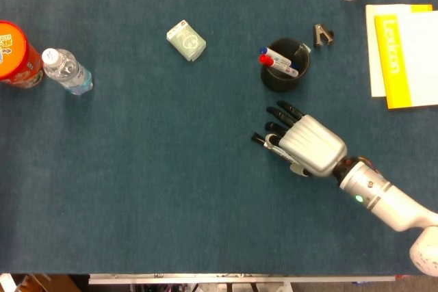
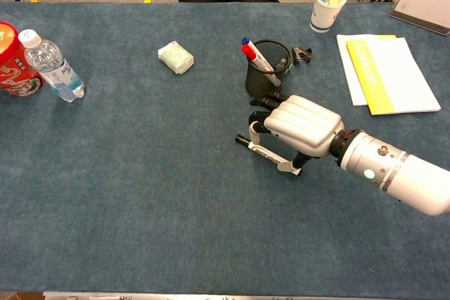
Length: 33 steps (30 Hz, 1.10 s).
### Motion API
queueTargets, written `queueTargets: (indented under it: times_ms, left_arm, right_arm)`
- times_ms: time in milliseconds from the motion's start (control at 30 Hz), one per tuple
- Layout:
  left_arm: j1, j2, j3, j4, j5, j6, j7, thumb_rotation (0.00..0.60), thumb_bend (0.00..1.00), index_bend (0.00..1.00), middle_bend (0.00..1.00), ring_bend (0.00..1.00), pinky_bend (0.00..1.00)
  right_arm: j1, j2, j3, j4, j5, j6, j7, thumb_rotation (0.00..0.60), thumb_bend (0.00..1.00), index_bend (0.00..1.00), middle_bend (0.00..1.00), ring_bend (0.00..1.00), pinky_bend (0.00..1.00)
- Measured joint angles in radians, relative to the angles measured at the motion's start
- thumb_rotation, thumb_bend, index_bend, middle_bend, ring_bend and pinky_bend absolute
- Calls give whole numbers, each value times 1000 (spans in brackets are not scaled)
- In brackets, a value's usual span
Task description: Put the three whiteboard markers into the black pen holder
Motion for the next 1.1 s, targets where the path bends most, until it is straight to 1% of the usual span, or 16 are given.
queueTargets:
  times_ms: [333,533,700,933,1100]
  left_arm:
    - [1,4,2,6,-1,-3,-11,600,420,218,215,215,170]
    - [-1,4,1,8,3,-4,-14,600,420,218,215,215,170]
    - [-1,3,2,11,0,-8,-17,600,420,218,215,215,170]
    - [-3,0,2,15,1,-11,-19,600,420,218,215,215,170]
    - [-1,-2,6,16,3,-12,-23,600,420,218,215,215,170]
  right_arm:
    - [-30,-22,-16,64,-6,36,-64,600,62,426,270,90,98]
    - [-39,-28,-4,65,19,41,-94,600,62,418,269,90,98]
    - [-41,-27,2,46,51,23,-108,600,57,409,269,90,98]
    - [-30,-8,20,-30,47,24,-87,600,40,409,269,90,98]
    - [-23,-28,22,-21,56,12,-107,600,39,407,268,90,98]
